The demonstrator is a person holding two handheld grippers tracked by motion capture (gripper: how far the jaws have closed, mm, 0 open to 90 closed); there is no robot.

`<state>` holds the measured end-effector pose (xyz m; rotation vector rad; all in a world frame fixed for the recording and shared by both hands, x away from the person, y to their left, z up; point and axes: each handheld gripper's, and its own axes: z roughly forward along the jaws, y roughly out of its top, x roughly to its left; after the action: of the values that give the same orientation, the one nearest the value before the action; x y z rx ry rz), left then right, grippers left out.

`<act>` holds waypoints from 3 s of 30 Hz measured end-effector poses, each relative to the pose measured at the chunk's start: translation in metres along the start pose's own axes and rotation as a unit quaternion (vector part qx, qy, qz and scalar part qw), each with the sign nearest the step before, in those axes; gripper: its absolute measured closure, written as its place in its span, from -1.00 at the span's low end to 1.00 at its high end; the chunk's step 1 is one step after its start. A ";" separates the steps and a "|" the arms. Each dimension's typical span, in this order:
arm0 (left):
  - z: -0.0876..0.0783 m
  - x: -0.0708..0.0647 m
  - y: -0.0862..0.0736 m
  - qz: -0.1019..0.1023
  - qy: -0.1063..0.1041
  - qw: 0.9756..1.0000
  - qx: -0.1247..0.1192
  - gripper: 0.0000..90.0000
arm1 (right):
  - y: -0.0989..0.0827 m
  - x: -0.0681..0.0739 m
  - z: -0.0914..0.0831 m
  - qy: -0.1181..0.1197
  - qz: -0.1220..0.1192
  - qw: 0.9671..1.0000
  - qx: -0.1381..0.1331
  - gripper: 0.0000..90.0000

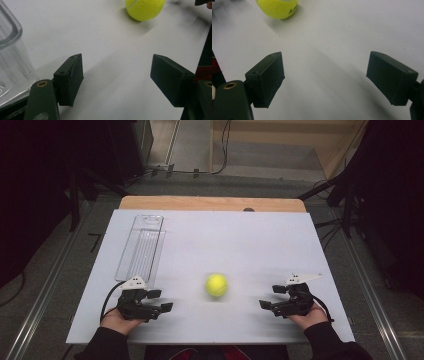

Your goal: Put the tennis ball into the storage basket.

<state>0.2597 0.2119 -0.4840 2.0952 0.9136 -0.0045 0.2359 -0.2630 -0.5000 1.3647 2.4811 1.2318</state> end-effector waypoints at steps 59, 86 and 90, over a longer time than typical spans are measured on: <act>0.012 -0.019 0.022 0.015 -0.026 1.000 -0.006 -0.40 | 0.001 0.001 -0.001 0.008 0.002 1.000 -0.008 -0.71; 0.031 -0.032 0.062 0.039 -0.048 0.998 0.012 -0.42 | 0.000 0.000 -0.003 0.002 0.003 1.000 -0.013 -0.71; 0.035 -0.031 0.066 0.043 -0.046 0.998 0.008 -0.43 | 0.000 0.000 -0.003 0.002 0.004 1.000 -0.012 -0.71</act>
<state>0.2872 0.1430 -0.4516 2.1299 0.7703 -0.0624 0.2349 -0.2653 -0.4979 1.3687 2.4578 1.2617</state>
